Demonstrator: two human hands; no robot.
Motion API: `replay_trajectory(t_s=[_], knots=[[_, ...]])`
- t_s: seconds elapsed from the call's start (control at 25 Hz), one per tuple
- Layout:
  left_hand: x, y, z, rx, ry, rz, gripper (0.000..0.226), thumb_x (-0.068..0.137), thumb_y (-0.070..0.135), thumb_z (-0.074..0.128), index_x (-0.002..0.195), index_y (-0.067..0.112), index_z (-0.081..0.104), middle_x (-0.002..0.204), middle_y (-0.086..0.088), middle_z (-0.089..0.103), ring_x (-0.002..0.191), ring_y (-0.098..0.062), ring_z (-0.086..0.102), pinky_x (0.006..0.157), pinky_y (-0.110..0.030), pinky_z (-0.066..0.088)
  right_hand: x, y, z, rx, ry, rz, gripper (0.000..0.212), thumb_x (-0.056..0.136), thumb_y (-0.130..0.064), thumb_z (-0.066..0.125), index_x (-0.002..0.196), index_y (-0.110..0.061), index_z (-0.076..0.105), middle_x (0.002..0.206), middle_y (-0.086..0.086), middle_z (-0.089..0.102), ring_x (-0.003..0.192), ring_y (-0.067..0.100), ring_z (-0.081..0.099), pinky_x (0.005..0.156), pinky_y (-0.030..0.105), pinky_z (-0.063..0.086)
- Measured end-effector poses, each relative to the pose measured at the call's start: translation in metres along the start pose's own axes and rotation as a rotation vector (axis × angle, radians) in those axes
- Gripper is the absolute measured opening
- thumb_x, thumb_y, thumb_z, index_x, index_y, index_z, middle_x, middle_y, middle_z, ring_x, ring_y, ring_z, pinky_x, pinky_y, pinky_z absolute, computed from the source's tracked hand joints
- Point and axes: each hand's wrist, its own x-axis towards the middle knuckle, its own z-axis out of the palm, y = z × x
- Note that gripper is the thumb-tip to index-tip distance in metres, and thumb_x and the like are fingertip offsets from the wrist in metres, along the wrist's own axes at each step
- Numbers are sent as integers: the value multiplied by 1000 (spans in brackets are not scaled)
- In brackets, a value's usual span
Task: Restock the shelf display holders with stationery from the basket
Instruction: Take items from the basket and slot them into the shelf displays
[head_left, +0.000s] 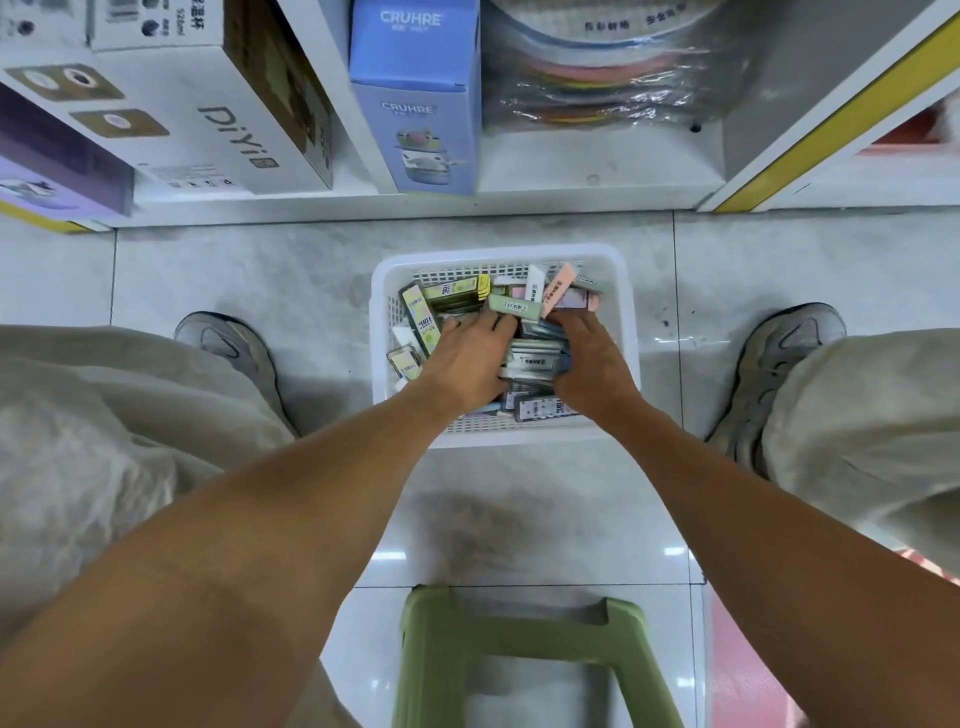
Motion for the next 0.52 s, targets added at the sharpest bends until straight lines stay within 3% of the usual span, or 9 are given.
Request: replay_trajectory(t_s=[0.12, 0.24, 0.36, 0.52], knots=[[1, -1, -2, -104, -63, -6, 61, 77, 23, 78, 125, 10, 43, 118, -15, 61, 115, -33, 51, 93, -44, 41, -1, 2, 1, 21, 16, 9, 73, 74, 14, 60, 141, -12, 48, 144, 8, 48, 132, 30, 45, 107, 40, 44], [7, -1, -4, -179, -128, -40, 51, 79, 14, 75, 118, 8, 43, 102, -15, 62, 99, -33, 60, 78, -38, 51, 1, 4, 1, 100, 39, 48, 67, 78, 13, 61, 139, -14, 51, 140, 8, 52, 128, 29, 50, 102, 40, 48], [16, 2, -8, -239, -196, -85, 56, 77, 26, 81, 117, 9, 44, 97, -8, 60, 86, -27, 60, 71, -38, 53, 3, 7, -2, 166, 45, 82, 58, 85, 11, 58, 136, -16, 53, 136, 7, 56, 119, 25, 55, 87, 27, 49], [21, 4, -7, -214, -207, -124, 64, 71, 27, 85, 118, 8, 45, 101, -10, 58, 94, -28, 56, 74, -36, 50, 5, 9, -3, 152, 55, 92, 56, 81, 16, 55, 127, -16, 56, 128, 6, 60, 111, 25, 58, 74, 19, 42]])
